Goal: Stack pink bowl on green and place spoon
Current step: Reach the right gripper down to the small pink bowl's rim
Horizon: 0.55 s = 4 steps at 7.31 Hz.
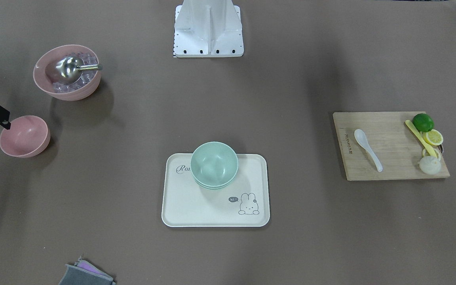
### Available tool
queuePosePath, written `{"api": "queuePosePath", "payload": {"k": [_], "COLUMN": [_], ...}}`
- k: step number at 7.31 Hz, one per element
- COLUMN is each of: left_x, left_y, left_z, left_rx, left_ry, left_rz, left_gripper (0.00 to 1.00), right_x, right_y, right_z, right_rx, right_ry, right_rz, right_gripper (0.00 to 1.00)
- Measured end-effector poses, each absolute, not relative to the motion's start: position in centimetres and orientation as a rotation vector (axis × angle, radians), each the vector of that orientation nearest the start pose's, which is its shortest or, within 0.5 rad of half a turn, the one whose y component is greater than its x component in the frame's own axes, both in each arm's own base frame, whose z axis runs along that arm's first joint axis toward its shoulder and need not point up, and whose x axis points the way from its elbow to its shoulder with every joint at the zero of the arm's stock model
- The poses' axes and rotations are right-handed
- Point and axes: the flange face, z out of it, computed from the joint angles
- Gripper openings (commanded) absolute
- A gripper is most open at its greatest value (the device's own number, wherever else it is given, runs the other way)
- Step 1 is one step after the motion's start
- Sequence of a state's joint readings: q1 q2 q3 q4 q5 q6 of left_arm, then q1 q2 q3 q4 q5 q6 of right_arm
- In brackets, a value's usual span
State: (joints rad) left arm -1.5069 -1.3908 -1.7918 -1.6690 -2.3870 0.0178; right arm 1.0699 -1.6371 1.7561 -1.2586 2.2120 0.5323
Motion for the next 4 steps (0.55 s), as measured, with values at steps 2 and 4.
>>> {"api": "queuePosePath", "payload": {"k": [2,4], "left_x": [-3.4,-3.4], "left_y": [-42.8,-42.9], "left_z": [61.7,61.5], "left_rx": [0.115,0.120], "left_ry": [0.818,0.818], "left_rz": [0.135,0.136], "left_gripper": [0.98,0.98], "right_x": [-18.2,-18.7], "right_y": [-46.2,-46.4], "right_z": [59.6,61.4], "right_rx": [0.044,0.065], "right_ry": [-0.756,-0.781], "right_rz": [-0.126,-0.106], "right_gripper": [0.58,0.00]}}
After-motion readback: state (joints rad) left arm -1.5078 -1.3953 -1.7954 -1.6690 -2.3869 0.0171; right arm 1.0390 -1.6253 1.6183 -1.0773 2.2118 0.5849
